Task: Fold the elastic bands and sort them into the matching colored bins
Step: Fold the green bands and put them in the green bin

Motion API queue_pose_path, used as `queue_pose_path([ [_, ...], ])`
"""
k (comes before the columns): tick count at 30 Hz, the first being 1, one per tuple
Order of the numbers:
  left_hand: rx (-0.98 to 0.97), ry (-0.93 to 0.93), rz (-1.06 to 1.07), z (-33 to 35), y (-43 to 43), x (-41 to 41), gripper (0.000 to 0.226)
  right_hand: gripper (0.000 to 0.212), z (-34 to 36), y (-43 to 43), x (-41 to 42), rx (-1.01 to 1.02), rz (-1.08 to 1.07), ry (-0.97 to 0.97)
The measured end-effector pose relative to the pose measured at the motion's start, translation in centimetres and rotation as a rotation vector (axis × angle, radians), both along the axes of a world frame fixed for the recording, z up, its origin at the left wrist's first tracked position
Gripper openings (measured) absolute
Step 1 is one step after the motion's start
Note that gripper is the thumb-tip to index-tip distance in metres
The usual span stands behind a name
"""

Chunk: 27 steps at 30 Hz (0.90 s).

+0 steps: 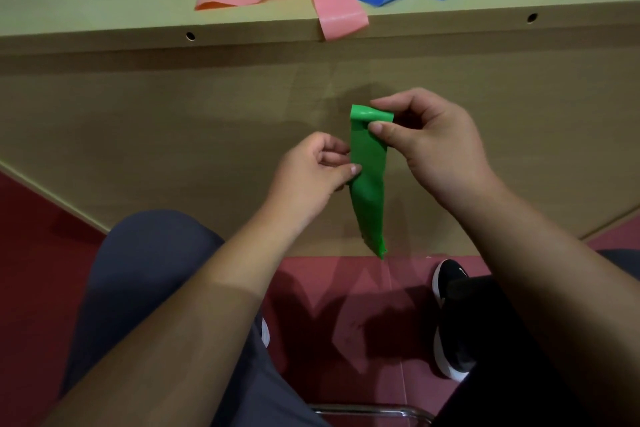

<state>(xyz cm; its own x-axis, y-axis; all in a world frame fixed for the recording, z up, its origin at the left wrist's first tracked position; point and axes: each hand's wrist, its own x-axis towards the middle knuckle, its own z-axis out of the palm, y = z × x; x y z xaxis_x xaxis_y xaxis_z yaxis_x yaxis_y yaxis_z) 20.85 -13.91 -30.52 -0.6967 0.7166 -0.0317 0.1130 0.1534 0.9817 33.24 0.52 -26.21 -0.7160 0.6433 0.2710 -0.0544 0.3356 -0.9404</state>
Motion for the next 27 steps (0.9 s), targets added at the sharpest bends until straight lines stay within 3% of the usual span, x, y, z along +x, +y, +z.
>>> queue_pose_path([
  [15, -0.102, 0.323, 0.055, 0.4, -0.3, -0.9, 0.028, 0.023, 0.2, -0.4, 0.1, 0.06, -0.01, -0.017],
  [27, -0.053, 0.344, 0.006, 0.4, -0.4, -1.1, 0.015, 0.023, 0.1, -0.1, 0.1, -0.081, 0.009, 0.066],
])
